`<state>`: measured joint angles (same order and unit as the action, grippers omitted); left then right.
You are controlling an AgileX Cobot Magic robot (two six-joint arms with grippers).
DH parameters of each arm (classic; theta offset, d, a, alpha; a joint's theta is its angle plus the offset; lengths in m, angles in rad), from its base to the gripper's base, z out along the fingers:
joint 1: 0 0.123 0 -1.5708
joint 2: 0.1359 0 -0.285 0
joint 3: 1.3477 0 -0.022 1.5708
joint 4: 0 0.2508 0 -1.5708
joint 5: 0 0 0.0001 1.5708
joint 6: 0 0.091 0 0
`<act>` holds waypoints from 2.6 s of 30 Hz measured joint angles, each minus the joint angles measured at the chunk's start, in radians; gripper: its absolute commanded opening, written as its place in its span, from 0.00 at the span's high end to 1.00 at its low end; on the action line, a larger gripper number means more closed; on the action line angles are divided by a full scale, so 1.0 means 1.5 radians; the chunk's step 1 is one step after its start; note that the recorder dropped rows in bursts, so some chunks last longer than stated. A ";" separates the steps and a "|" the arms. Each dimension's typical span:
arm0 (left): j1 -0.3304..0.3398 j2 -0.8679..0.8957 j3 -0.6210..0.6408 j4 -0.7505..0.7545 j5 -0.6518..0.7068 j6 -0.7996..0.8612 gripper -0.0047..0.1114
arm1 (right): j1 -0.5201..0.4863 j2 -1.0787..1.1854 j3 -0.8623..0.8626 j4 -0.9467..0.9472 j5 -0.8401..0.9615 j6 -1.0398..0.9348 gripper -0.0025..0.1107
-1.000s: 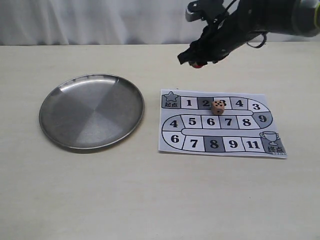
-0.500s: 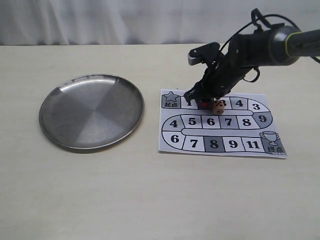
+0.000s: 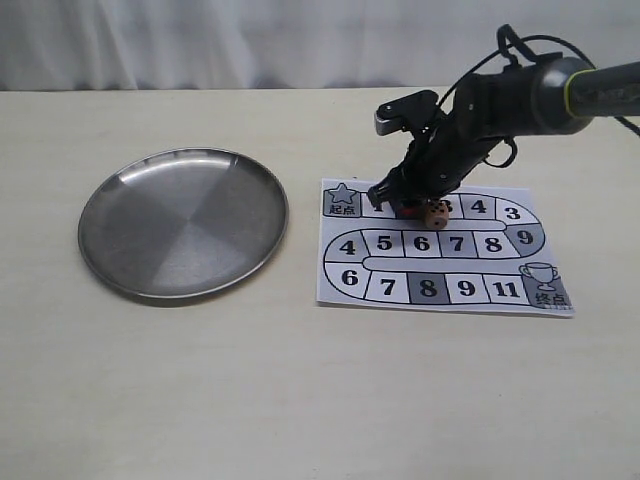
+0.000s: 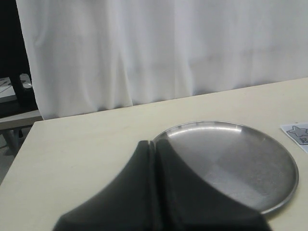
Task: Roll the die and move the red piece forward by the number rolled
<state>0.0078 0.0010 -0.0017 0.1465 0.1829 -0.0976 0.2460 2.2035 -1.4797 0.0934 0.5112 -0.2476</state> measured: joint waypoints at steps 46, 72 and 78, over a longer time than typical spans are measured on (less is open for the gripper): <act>0.000 0.000 0.000 0.000 0.000 0.000 0.96 | -0.082 -0.034 0.045 0.036 0.011 0.031 0.94; 0.000 0.000 0.000 0.000 0.000 0.000 0.96 | -0.103 -0.051 0.076 -0.083 -0.003 0.107 0.94; 0.000 0.000 0.000 0.000 0.000 0.000 0.96 | -0.104 -0.042 0.076 -0.083 -0.012 0.110 0.94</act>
<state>0.0078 0.0010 -0.0017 0.1465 0.1829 -0.0976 0.0904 2.1413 -1.3654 -0.0314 0.4925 -0.0831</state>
